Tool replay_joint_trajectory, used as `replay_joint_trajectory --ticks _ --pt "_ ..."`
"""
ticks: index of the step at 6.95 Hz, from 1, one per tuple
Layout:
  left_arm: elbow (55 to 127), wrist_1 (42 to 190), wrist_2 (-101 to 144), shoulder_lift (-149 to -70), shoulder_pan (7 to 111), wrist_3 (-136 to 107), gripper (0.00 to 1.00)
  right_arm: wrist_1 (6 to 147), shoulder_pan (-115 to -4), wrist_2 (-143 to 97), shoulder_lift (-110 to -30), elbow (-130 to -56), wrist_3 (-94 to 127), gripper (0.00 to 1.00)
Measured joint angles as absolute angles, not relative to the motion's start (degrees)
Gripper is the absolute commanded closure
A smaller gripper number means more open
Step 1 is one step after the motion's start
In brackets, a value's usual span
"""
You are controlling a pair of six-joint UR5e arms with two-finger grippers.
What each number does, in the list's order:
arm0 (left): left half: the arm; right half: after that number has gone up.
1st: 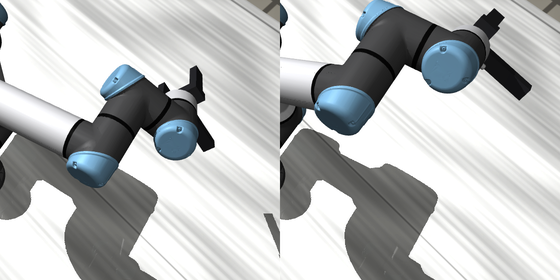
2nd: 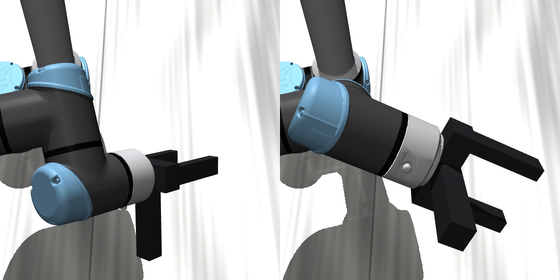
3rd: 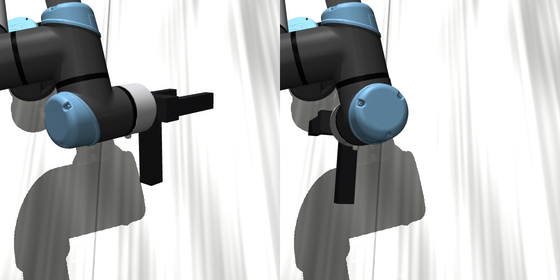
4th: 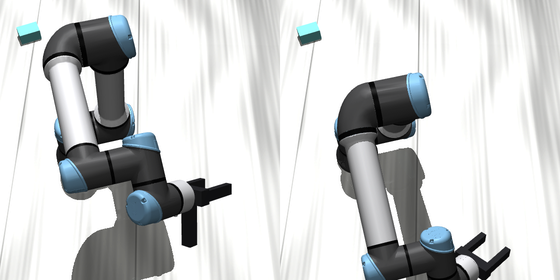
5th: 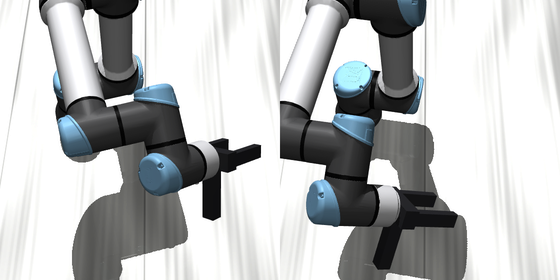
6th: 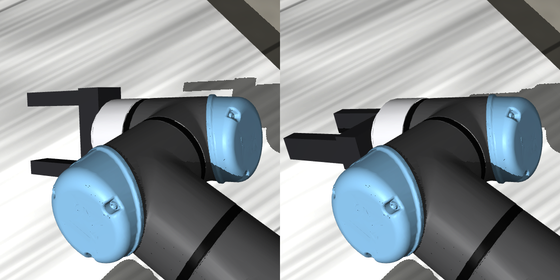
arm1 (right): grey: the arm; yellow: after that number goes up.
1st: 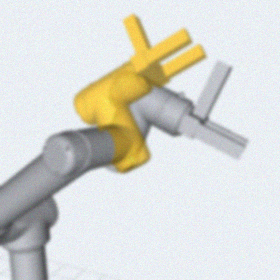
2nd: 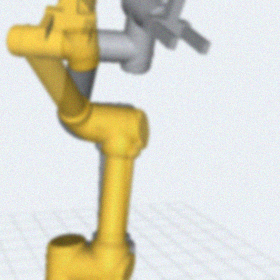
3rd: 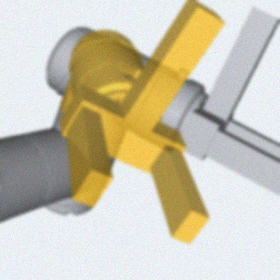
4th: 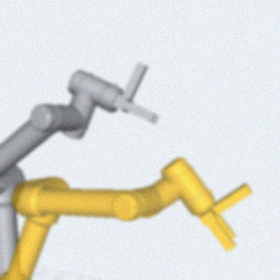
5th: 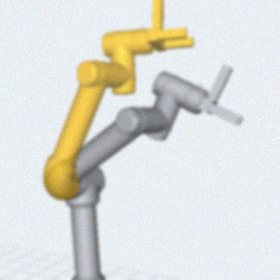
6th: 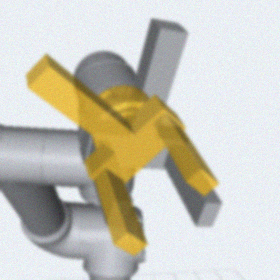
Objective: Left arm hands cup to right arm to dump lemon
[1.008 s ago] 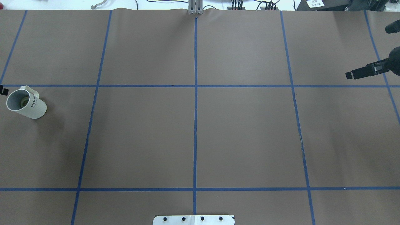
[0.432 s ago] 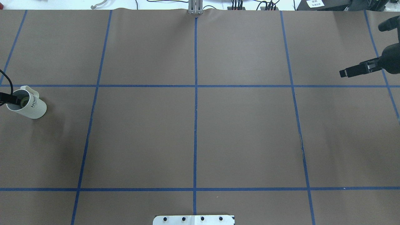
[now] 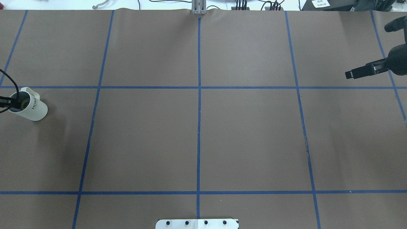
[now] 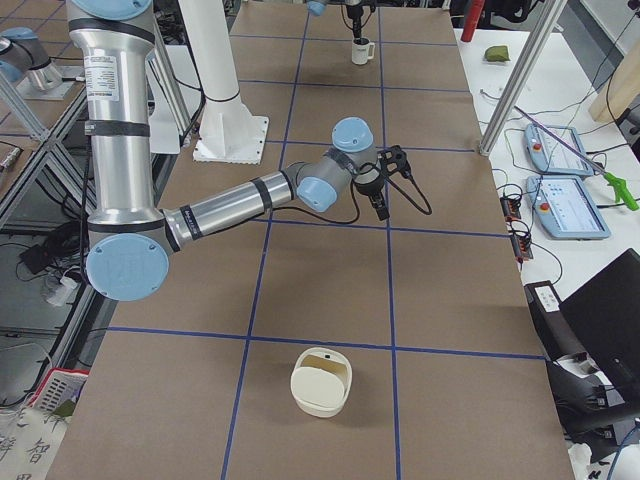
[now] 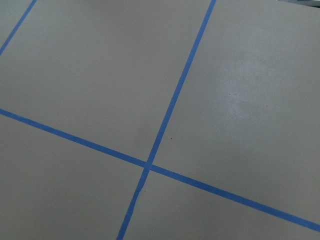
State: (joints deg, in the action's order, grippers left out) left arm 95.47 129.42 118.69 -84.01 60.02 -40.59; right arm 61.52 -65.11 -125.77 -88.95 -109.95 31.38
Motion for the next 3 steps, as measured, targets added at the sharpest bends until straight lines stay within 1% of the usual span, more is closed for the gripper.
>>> replay_joint_trajectory --ticks 3 --pt "96.35 129.45 119.51 -84.18 60.04 -40.26 1.0 60.56 -65.08 -125.9 -88.35 -109.83 31.14 0.0"
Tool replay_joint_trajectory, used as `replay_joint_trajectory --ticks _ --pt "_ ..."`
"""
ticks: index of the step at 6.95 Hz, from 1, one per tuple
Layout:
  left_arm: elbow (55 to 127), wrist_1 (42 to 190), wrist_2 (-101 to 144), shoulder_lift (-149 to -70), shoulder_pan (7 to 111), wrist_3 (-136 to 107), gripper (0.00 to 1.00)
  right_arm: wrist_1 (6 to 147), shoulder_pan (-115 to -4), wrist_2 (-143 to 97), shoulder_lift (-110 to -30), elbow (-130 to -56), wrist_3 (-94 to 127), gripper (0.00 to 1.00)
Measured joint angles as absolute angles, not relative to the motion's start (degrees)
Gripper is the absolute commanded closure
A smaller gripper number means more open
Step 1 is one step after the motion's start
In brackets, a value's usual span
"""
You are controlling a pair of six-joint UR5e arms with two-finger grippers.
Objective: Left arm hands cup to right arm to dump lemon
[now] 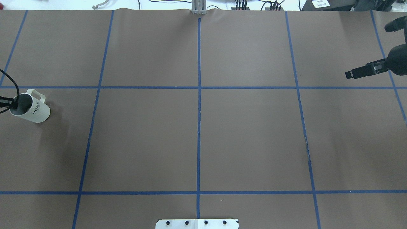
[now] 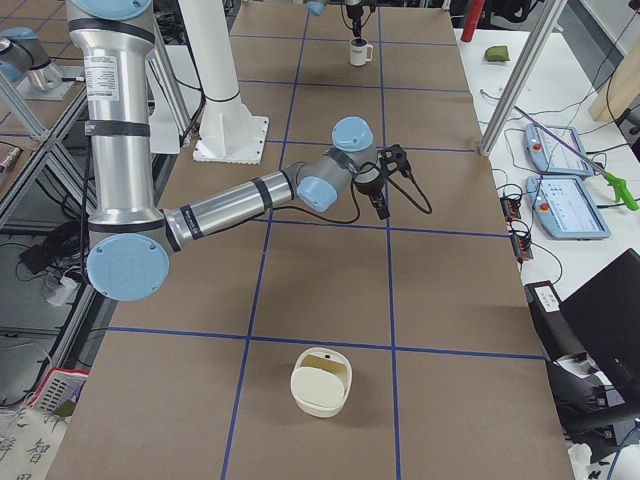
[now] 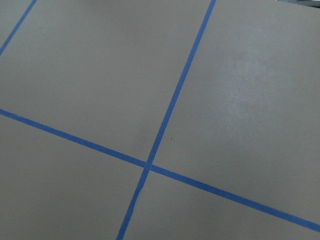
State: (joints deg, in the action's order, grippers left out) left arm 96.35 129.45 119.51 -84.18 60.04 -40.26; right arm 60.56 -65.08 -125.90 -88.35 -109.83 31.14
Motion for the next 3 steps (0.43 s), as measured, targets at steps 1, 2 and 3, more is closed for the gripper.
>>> replay_joint_trajectory --ticks 1,2,3 --pt "97.68 128.2 121.55 -84.99 60.48 -40.27 1.0 58.68 -65.05 -125.91 -87.11 -109.29 30.74 0.0" --pt "99.33 125.18 124.47 -86.87 61.88 -40.41 1.0 56.78 -65.05 -125.88 -85.68 -108.77 30.53 0.0" --pt "101.58 119.61 126.43 -90.32 63.7 -40.83 1.0 54.74 -64.96 -125.61 -84.6 -108.44 30.45 0.0"
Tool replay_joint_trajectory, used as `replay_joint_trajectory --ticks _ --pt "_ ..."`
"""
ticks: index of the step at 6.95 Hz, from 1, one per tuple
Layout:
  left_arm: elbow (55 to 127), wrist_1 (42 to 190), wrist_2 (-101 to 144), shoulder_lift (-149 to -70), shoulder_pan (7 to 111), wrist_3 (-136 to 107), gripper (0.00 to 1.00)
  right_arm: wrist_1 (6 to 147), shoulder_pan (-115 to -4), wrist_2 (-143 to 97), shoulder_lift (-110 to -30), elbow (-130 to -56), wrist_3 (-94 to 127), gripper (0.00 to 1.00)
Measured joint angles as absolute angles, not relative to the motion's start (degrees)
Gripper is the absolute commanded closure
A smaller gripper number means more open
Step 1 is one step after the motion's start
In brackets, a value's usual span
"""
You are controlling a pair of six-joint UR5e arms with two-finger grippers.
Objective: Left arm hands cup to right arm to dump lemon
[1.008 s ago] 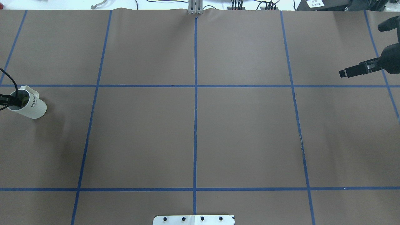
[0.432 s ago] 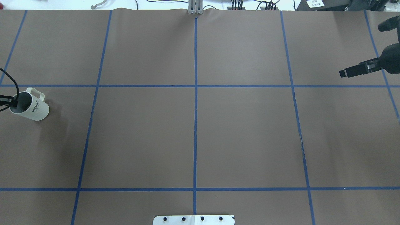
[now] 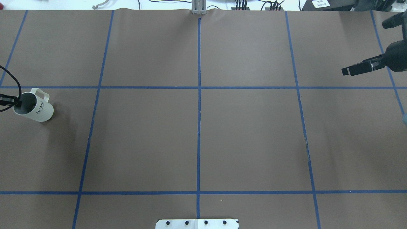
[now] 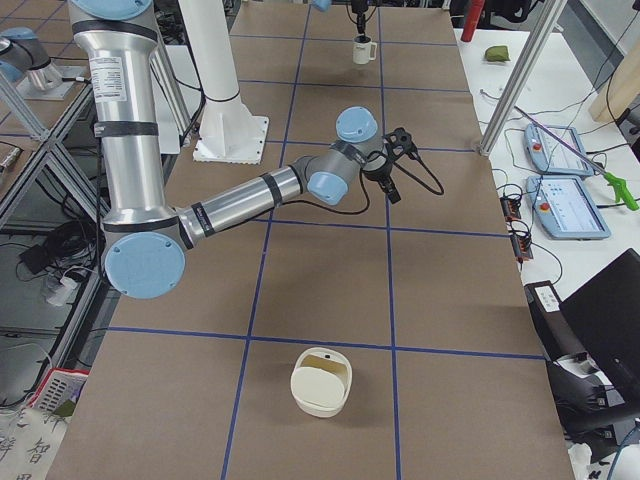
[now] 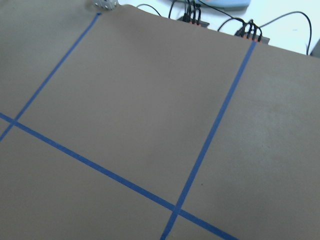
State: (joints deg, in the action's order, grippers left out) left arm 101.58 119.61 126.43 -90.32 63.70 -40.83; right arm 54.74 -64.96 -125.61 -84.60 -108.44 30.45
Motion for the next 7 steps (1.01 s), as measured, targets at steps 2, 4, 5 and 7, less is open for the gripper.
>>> replay_joint_trajectory --ticks 2,4,5,7 --pt "105.93 107.01 127.57 -100.33 64.88 -47.2 1.0 48.58 -64.27 -124.43 -82.44 -106.64 30.46 0.02" --pt "106.58 103.22 129.54 -109.41 64.8 -58.98 1.0 46.33 -61.67 -117.67 -77.27 -104.87 30.62 0.01" --pt "106.41 102.87 130.17 -112.69 64.36 -64.01 1.0 46.13 -59.16 -109.37 -74.67 -104.58 30.5 0.01" --pt "105.94 102.68 130.22 -117.86 61.72 -72.04 1.0 46.14 -50.33 -94.27 -71.45 -104.24 28.46 0.01"
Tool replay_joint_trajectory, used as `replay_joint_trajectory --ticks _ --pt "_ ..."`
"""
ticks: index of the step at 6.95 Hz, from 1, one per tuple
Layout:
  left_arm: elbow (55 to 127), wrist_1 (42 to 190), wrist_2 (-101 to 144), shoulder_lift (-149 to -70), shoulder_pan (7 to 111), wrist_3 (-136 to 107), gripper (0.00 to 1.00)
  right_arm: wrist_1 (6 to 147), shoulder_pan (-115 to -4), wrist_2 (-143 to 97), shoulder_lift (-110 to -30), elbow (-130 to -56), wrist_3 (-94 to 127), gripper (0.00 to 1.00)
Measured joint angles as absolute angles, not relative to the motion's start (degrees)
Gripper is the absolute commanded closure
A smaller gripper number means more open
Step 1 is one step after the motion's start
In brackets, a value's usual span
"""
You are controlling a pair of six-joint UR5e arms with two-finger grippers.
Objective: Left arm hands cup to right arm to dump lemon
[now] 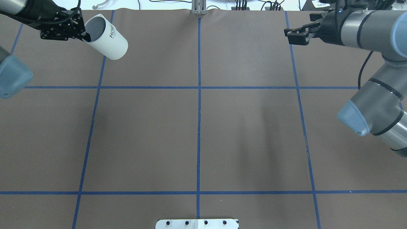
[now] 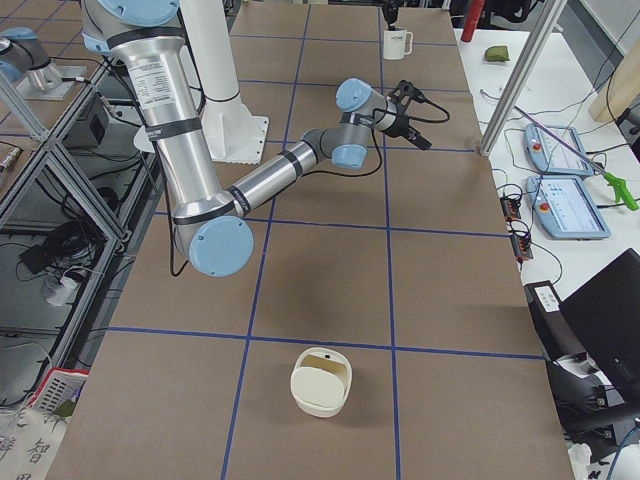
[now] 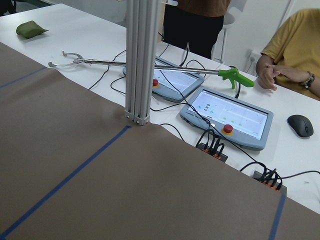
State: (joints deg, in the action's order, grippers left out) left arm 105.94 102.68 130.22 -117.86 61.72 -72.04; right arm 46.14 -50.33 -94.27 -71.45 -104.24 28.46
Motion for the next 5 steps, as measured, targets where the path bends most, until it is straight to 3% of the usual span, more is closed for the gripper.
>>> replay_joint_trajectory --ticks 5 --pt "98.33 102.73 126.17 -130.69 55.21 -85.02 1.0 46.2 -29.09 -66.59 -61.35 -103.04 17.43 0.01"
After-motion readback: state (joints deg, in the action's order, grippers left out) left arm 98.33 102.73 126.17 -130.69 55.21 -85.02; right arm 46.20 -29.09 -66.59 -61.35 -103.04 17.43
